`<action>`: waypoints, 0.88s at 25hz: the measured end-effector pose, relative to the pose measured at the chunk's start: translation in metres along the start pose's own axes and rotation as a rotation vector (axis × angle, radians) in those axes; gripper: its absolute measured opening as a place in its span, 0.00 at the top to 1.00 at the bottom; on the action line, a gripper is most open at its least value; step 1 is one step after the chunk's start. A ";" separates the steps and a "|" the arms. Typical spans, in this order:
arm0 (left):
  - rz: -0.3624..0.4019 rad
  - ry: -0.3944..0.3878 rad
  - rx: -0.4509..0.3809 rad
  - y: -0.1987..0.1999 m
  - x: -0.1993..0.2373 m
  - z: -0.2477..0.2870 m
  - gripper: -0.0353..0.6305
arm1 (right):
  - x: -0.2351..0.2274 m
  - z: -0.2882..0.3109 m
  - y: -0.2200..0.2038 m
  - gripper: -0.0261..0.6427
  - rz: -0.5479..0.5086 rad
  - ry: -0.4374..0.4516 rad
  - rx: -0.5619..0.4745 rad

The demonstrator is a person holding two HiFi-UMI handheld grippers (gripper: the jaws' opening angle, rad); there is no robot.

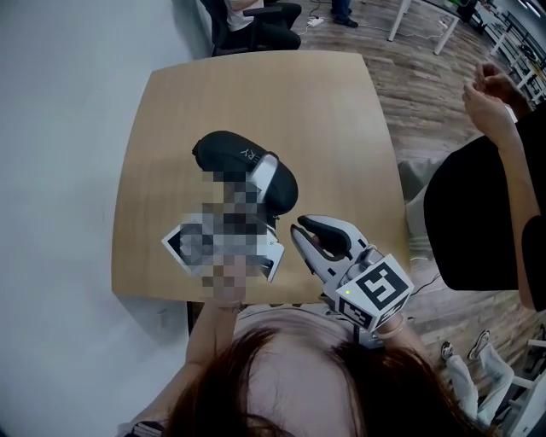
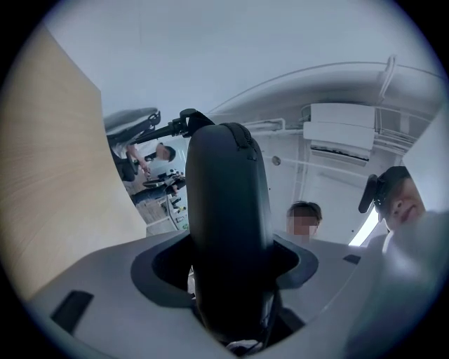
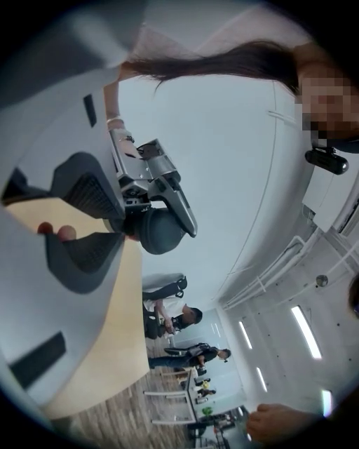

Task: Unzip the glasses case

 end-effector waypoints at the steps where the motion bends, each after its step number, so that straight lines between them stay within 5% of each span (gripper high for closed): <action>1: 0.001 -0.005 0.000 0.000 0.000 0.000 0.52 | 0.001 0.001 0.001 0.88 0.003 0.005 -0.005; 22: -0.016 -0.047 -0.013 -0.004 0.004 -0.002 0.52 | 0.006 0.023 0.007 0.87 0.080 0.062 -0.027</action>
Point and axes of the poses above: the fingertips, and each gripper's own axes: z forward along the fingers, x to its left, y out of its top, the point moved 3 cm from there along -z, backward along the fingers, and after that the axes turned 10 degrees about -z, right-handed, at the moved point
